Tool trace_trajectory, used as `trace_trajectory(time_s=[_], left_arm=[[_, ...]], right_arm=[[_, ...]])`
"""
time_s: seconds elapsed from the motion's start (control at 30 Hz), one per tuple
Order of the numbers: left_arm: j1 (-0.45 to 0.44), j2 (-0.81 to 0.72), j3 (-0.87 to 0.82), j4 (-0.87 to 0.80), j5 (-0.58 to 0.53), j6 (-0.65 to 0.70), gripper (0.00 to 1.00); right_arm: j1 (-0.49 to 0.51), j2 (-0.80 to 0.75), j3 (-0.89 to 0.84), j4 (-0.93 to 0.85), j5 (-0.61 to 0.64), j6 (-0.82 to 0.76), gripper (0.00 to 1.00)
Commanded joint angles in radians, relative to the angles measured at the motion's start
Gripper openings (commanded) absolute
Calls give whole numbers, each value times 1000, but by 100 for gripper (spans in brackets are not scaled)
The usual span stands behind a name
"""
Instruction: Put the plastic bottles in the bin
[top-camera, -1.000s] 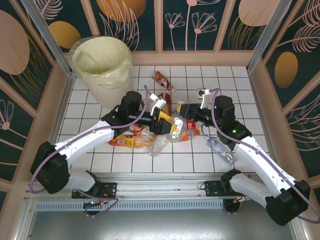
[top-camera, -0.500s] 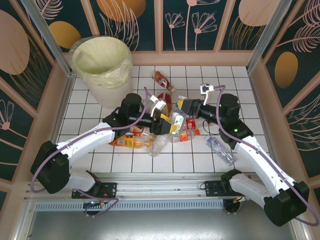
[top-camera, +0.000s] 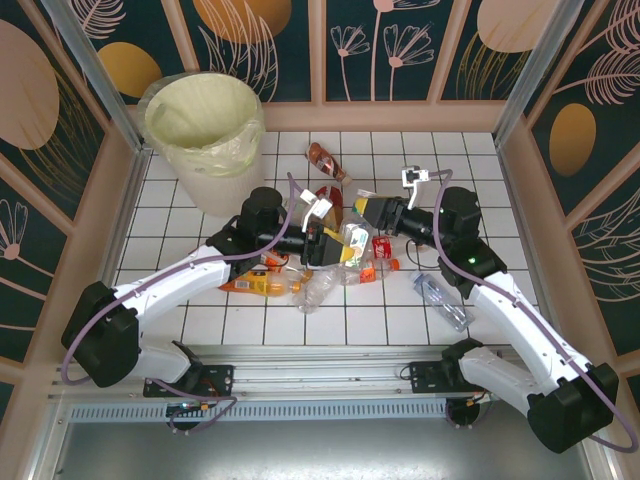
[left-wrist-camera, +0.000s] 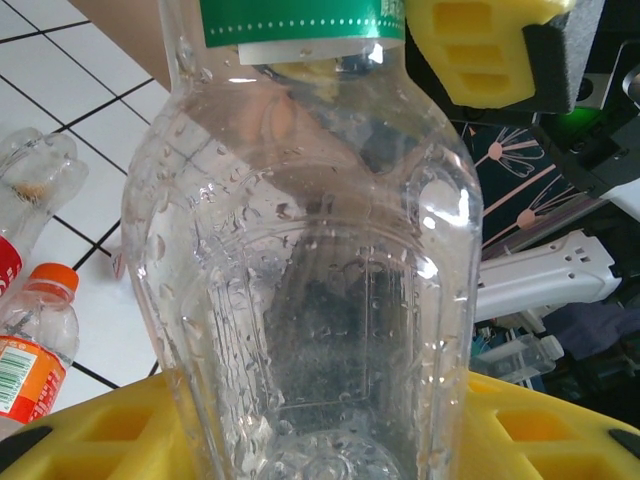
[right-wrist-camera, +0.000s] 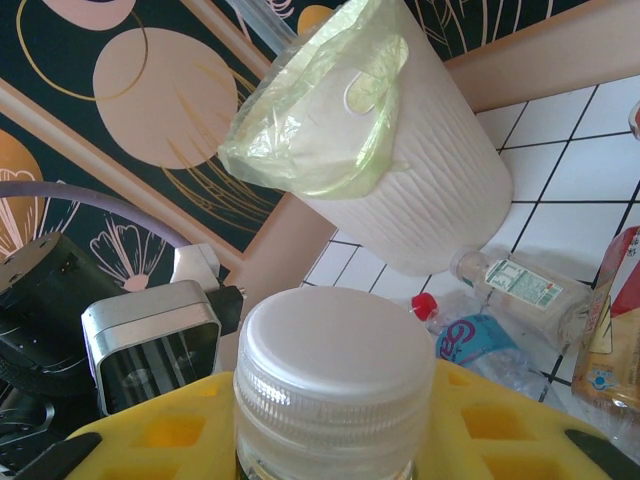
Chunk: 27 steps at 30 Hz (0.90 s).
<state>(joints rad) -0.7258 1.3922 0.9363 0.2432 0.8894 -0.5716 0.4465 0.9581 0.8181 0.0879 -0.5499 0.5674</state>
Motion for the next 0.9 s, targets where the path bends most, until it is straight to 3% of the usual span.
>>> trace_trajectory(time_s=[0.0, 0.07, 0.23, 0.33, 0.53, 0.87], left_arm=[[-6, -29, 19, 44, -8, -12, 45], [-6, -35, 29, 19, -18, -4, 45], [-6, -57, 25, -39, -72, 32, 43], [-5, -51, 45, -105, -125, 64, 43], [-6, -35, 199, -335, -337, 153, 44], [5, 24, 552, -623, -753, 301, 46]], right_arm=[[1, -14, -6, 37, -12, -5, 43], [1, -14, 3, 29, -12, -6, 51], [0, -37, 13, 13, -13, -28, 84], [-7, -72, 13, 1, -3, -36, 94], [-11, -118, 70, -106, 6, -128, 95], [-11, -137, 132, -147, 177, -216, 95]])
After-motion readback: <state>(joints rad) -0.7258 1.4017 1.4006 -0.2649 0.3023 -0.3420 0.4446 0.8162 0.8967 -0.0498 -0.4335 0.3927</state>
